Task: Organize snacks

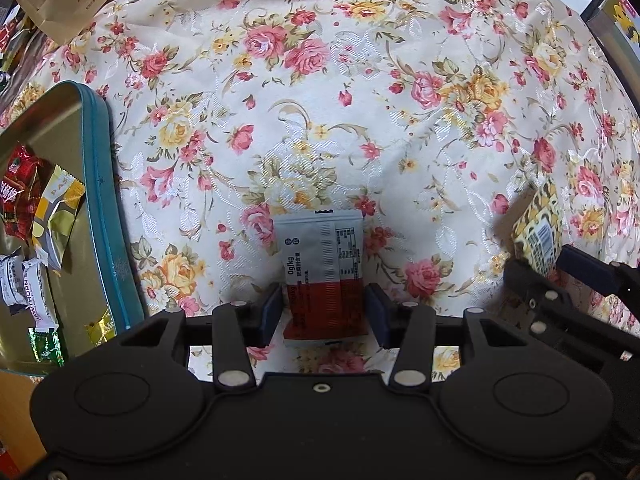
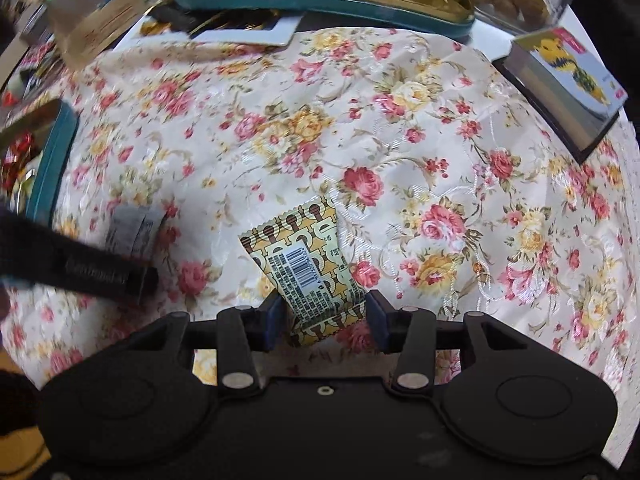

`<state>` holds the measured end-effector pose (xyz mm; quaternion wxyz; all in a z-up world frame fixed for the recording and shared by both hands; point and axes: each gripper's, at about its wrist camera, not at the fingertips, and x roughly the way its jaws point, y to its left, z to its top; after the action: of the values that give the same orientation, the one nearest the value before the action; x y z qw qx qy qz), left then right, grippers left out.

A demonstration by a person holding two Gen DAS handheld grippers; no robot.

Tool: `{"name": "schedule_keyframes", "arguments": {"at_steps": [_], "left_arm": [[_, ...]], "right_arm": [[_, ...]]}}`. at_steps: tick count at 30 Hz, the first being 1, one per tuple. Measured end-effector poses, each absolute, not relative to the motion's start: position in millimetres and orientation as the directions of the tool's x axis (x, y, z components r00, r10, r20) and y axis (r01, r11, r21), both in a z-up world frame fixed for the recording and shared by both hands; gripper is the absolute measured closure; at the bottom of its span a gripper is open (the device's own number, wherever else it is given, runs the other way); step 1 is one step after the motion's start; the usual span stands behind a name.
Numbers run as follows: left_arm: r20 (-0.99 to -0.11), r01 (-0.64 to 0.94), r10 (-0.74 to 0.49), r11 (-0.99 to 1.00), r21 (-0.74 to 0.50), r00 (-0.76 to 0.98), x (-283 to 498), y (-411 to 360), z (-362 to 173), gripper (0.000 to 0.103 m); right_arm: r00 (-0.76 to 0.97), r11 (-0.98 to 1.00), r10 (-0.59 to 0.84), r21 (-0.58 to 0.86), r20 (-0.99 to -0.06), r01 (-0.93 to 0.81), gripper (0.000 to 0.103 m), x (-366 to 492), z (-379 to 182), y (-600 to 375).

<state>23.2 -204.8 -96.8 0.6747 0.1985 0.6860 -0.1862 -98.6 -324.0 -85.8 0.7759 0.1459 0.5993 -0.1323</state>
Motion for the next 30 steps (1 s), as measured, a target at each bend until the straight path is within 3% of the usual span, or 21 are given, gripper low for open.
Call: {"name": "schedule_keyframes", "arguments": {"at_steps": [19,30], "left_arm": [[-1.0,0.515,0.017,0.857,0.015,0.001,19.6,-206.3,-96.6,0.044],[-1.0,0.52,0.015,0.854,0.016,0.005,20.6,-205.7,-96.2,0.044]], "right_arm": [[0.322,0.544,0.102,0.324,-0.941,0.774,0.054,-105.0,-88.6,-401.2],[0.313,0.48,0.093,0.318,-0.945,0.818,0.053,-104.1,-90.6,-399.7]]}}
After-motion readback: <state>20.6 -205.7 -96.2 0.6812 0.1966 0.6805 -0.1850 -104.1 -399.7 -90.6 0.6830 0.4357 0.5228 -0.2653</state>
